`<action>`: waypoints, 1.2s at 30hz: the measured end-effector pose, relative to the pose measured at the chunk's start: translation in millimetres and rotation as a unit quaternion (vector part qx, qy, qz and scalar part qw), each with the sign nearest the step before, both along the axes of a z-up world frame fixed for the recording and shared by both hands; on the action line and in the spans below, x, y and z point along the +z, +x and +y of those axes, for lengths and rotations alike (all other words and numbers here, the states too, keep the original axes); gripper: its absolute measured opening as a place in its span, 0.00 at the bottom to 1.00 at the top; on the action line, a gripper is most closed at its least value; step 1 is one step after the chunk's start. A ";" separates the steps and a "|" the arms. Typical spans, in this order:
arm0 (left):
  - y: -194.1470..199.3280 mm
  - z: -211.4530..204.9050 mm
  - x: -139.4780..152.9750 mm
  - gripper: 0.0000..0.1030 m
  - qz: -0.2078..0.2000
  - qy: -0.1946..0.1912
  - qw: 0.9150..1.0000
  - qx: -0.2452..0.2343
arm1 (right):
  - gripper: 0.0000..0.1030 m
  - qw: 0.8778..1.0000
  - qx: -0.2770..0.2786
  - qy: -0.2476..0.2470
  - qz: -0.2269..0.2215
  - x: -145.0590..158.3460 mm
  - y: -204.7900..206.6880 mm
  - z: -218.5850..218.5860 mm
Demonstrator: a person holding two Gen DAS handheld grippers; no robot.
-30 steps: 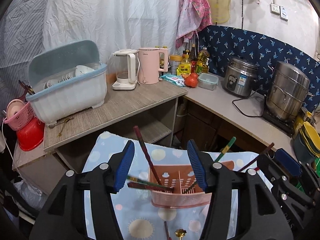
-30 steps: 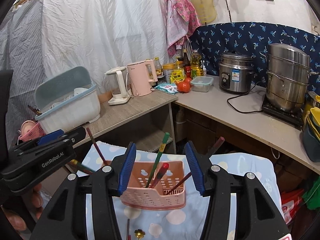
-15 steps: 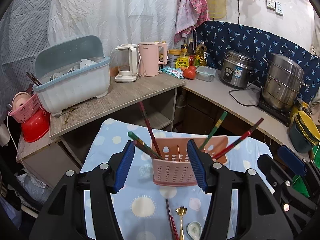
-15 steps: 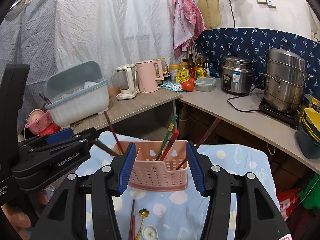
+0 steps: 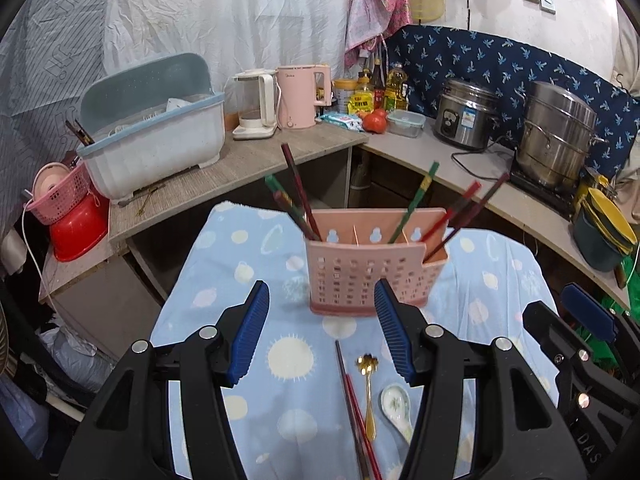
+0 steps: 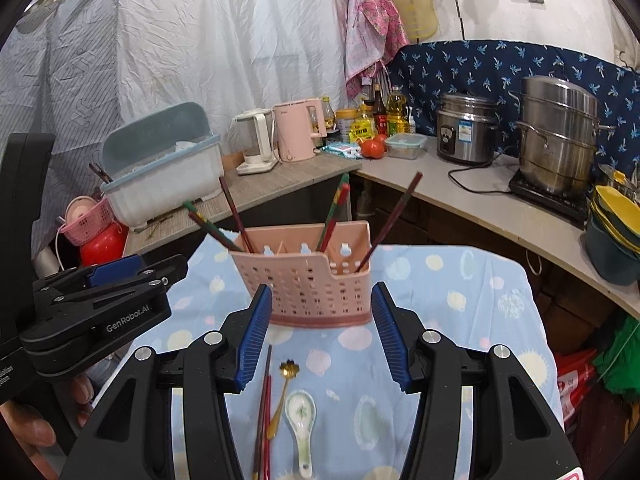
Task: Organize utensils
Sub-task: 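Move both open grippers back down toward the remaining chopsticks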
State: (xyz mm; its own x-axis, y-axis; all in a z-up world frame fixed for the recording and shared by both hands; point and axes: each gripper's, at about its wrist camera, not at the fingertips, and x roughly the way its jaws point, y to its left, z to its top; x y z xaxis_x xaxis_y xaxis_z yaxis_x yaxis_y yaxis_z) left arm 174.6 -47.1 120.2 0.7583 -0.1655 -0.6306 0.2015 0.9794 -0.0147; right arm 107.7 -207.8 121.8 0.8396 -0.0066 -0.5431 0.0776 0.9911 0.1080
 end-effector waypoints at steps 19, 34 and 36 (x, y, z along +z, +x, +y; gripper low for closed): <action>-68.1 17.6 -112.2 0.50 0.119 0.028 0.992 -0.006 | 0.49 0.994 -0.004 -0.001 0.109 -97.5 -61.6 8.1; -98.8 33.7 -168.0 0.50 0.180 0.049 0.983 -0.001 | 0.47 0.981 0.046 0.005 0.188 -161.5 -100.7 51.1; -101.1 35.3 -171.5 0.50 0.183 0.052 0.982 0.000 | 0.45 0.980 0.052 0.006 0.193 -165.7 -101.1 56.6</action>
State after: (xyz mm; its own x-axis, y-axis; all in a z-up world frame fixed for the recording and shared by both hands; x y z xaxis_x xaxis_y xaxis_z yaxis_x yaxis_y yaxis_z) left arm 73.4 -11.8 -51.3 0.4782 -0.0863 -0.8740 0.2021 0.9793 0.0138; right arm 6.6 -151.2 -43.8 0.5669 0.0757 -0.8203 0.0137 0.9948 0.1013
